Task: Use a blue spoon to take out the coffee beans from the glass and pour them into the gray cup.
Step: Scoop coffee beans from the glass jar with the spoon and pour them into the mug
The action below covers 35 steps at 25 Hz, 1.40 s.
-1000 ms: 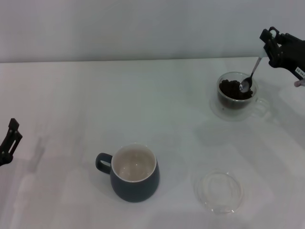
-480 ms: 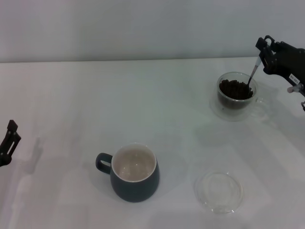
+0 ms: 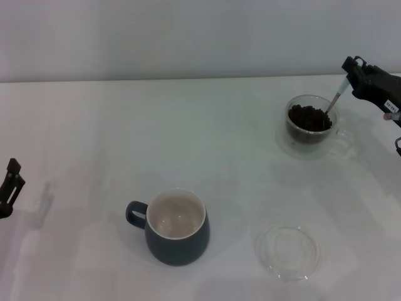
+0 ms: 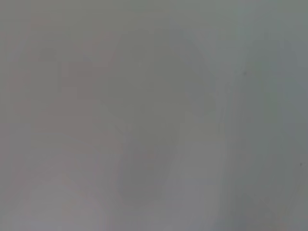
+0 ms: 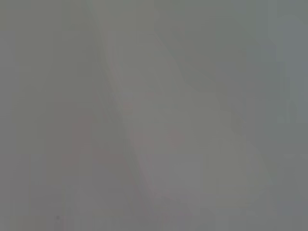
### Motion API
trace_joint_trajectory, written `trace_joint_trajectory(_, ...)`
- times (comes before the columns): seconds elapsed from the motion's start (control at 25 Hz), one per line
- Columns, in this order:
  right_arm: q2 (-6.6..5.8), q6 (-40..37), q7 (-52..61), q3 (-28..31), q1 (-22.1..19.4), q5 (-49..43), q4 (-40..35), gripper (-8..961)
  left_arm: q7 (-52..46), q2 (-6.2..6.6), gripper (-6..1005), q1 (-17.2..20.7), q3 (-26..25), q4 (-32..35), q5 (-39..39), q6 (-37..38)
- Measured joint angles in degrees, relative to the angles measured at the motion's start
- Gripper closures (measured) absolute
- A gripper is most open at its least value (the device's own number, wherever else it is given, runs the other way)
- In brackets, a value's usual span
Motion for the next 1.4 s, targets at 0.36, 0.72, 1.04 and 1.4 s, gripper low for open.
trace_joint_trajectory(0.36, 0.0, 2.9, 11.02, 0.0, -0.03, 1.49, 0.01, 790, -0.01, 0.01, 150, 0.02, 0.0, -0.83, 0.02, 0.0)
trace_joint_trajectory(0.72, 0.0, 4.62, 18.75, 0.09, -0.05, 3.01, 0.01, 788, -0.04, -0.03, 149, 0.07, 0.05, -0.8, 0.02, 0.0)
trace_joint_trajectory(1.04, 0.0, 6.5, 24.44, 0.09, -0.04, 3.42, 0.01, 786, -0.04, -0.04, 149, 0.08, 0.05, -0.78, 0.01, -0.99)
trace_joint_trajectory(1.4, 0.0, 6.77, 28.49, 0.09, -0.08, 6.58, 0.61, 785, -0.04, 0.0, 149, 0.06, 0.0, -0.79, 0.01, -1.67)
